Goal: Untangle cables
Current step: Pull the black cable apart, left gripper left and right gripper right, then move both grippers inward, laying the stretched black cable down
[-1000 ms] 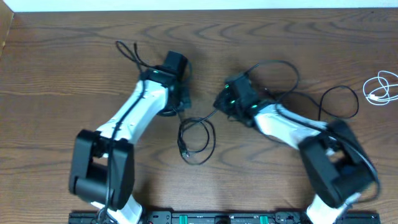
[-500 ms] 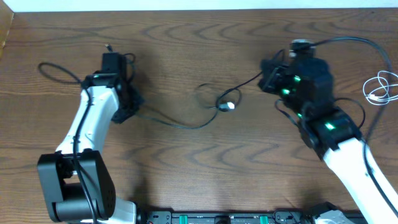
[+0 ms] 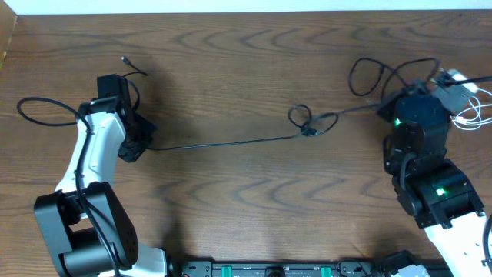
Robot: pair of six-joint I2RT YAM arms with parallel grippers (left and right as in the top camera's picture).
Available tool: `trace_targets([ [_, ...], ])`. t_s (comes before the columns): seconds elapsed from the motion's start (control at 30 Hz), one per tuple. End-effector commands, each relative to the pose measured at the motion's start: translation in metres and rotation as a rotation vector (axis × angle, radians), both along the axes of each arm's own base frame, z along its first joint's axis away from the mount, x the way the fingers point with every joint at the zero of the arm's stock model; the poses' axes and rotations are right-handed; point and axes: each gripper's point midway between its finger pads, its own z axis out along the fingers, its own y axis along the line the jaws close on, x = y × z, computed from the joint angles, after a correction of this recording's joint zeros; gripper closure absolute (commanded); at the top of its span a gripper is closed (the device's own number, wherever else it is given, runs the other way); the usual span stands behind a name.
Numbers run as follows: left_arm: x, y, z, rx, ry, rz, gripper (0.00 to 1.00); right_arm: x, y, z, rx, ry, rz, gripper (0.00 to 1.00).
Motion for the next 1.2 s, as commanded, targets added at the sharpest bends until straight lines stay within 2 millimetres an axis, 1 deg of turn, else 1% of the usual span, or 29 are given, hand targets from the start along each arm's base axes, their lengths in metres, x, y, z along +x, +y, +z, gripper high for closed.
trace_targets([
  [0.0, -0.015, 0.026, -0.004, 0.088, 0.047, 0.094, 0.93, -0.024, -0.051, 0.016, -0.087, -0.041, -0.283, 0.99],
  [0.17, -0.034, 0.045, -0.012, 0.091, 0.076, 0.232, 0.92, -0.042, -0.095, 0.016, -0.118, -0.027, -0.459, 0.99],
  [0.33, -0.059, 0.06, -0.024, 0.07, 0.11, 0.423, 0.92, -0.056, -0.137, 0.012, -0.095, -0.028, -0.615, 0.99],
  [0.4, -0.067, 0.064, -0.028, 0.064, 0.121, 0.487, 0.92, -0.054, -0.147, 0.005, -0.066, -0.017, -0.621, 0.99],
  [0.43, -0.069, 0.066, -0.029, 0.063, 0.122, 0.505, 0.92, -0.05, -0.15, 0.0, -0.046, -0.007, -0.601, 0.99],
  [0.53, -0.07, 0.067, -0.03, 0.058, 0.12, 0.516, 0.92, -0.03, -0.148, -0.019, 0.037, 0.037, -0.486, 0.99],
  [0.6, -0.068, 0.066, -0.031, 0.05, 0.113, 0.515, 0.92, -0.01, -0.136, -0.039, 0.116, 0.084, -0.36, 0.99],
  [0.67, -0.065, 0.063, -0.031, 0.031, 0.101, 0.513, 0.92, 0.01, -0.116, -0.056, 0.196, 0.123, -0.221, 0.99],
  [0.7, -0.062, 0.06, -0.032, 0.009, 0.091, 0.506, 0.92, 0.023, -0.098, -0.069, 0.258, 0.155, -0.11, 0.99],
  [0.73, -0.061, 0.059, -0.032, 0.001, 0.088, 0.503, 0.92, 0.03, -0.087, -0.075, 0.292, 0.171, -0.05, 0.99],
  [0.8, -0.057, 0.055, -0.032, -0.025, 0.078, 0.483, 0.92, 0.046, -0.052, -0.093, 0.396, 0.22, 0.127, 0.99],
  [0.83, -0.053, 0.053, -0.032, -0.041, 0.065, 0.452, 0.92, 0.051, -0.039, -0.101, 0.434, 0.242, 0.189, 0.99],
  [0.87, -0.044, 0.048, -0.032, -0.072, 0.037, 0.395, 0.92, 0.057, -0.017, -0.115, 0.495, 0.287, 0.284, 0.99],
  [0.9, -0.037, 0.042, -0.032, -0.099, 0.016, 0.349, 0.92, 0.061, -0.002, -0.126, 0.53, 0.321, 0.337, 0.99],
  [0.97, -0.025, 0.032, -0.031, -0.132, -0.022, 0.263, 0.91, 0.065, 0.018, -0.144, 0.571, 0.379, 0.401, 0.99],
  [1.03, -0.014, 0.023, -0.029, -0.147, -0.056, 0.173, 0.83, 0.067, 0.033, -0.161, 0.589, 0.434, 0.433, 0.99],
  [1.1, -0.004, 0.012, -0.028, -0.153, -0.085, 0.088, 0.7, 0.068, 0.049, -0.181, 0.591, 0.493, 0.461, 0.99],
  [1.17, 0.004, 0.001, -0.027, -0.15, -0.101, 0.016, 0.56, 0.071, 0.064, -0.195, 0.573, 0.53, 0.501, 0.99],
])
